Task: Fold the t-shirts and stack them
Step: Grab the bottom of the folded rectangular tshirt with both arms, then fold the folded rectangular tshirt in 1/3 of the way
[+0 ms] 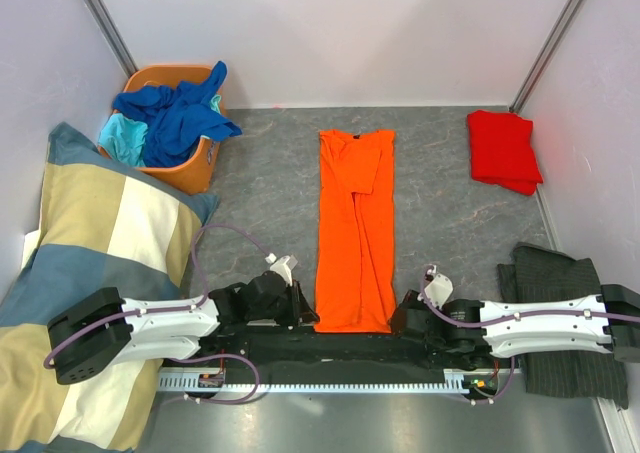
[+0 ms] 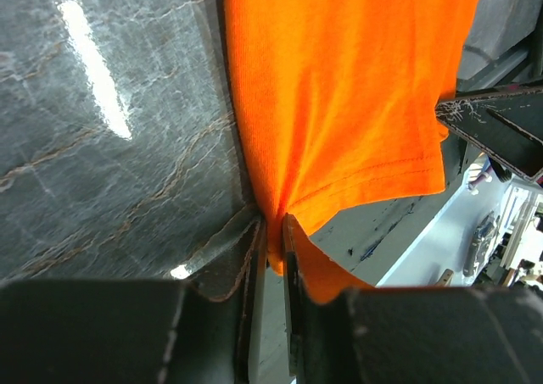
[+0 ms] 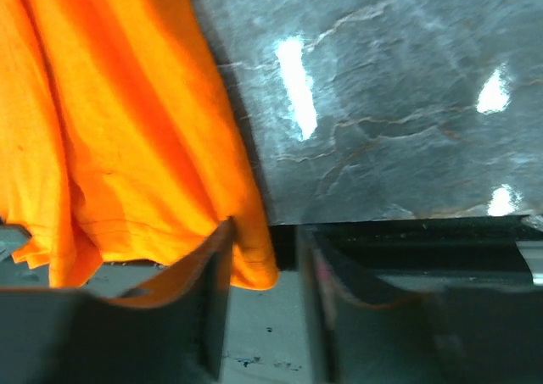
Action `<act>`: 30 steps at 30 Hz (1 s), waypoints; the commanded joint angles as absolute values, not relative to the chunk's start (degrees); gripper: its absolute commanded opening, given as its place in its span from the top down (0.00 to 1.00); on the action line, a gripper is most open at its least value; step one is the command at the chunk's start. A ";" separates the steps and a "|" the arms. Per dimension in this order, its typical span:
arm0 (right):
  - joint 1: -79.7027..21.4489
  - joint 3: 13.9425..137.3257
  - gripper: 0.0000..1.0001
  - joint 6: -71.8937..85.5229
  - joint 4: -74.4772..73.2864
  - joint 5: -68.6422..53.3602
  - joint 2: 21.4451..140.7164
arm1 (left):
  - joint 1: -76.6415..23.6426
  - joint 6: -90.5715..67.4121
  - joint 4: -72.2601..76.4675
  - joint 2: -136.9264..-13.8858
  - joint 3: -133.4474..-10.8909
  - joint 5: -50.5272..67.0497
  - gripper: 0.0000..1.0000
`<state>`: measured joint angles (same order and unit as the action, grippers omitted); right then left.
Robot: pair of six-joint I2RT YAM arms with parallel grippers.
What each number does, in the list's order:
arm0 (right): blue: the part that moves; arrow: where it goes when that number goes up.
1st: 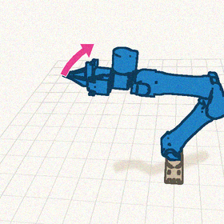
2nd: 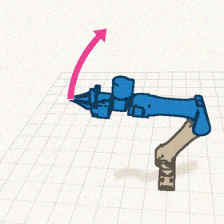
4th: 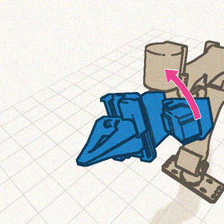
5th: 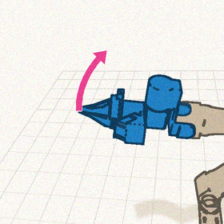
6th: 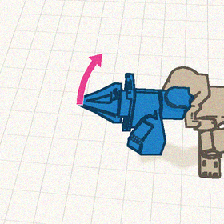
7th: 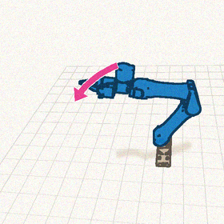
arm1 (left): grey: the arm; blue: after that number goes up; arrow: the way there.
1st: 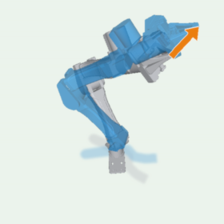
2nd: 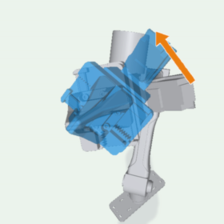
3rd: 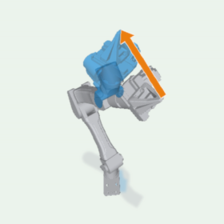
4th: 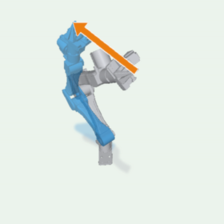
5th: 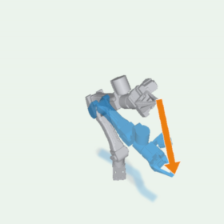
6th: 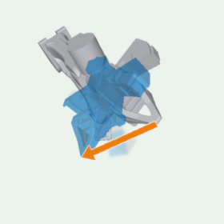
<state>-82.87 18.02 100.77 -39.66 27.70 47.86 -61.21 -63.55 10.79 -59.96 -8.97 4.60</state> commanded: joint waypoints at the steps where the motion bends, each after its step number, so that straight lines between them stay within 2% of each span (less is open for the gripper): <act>1: -83.23 17.05 0.66 100.46 -36.12 29.00 47.99 | -61.52 -63.63 8.88 -60.56 -7.82 3.87 0.82; 2: -83.15 17.14 0.79 100.37 -36.04 29.00 47.99 | -61.52 -63.55 8.88 -60.56 -7.82 3.95 0.85; 4: -83.14 17.23 0.90 100.11 -35.95 29.35 47.73 | -61.52 -63.63 8.79 -60.47 -7.91 3.87 0.89; 5: -83.14 17.40 0.99 99.85 -36.03 29.44 47.64 | -61.52 -63.63 8.70 -60.56 -8.17 3.78 0.95; 6: -83.14 17.49 1.00 99.58 -36.04 29.79 47.38 | -61.52 -63.55 8.27 -60.12 -8.35 4.04 0.98; 15: -83.06 23.45 1.00 94.49 -37.35 34.09 50.27 | -61.52 -61.70 1.86 -54.41 -15.99 1.59 0.98; 19: -82.88 28.46 1.00 90.37 -37.09 39.80 52.73 | -61.17 -59.77 0.79 -53.79 -20.03 -1.30 0.98; 23: -77.45 36.54 1.00 83.07 -37.44 44.02 58.69 | -59.51 -56.00 0.79 -55.89 -23.64 -3.34 0.98; 30: -65.23 41.22 1.00 70.06 -32.17 44.83 62.66 | -51.16 -51.07 5.88 -61.52 -28.91 -1.76 0.98</act>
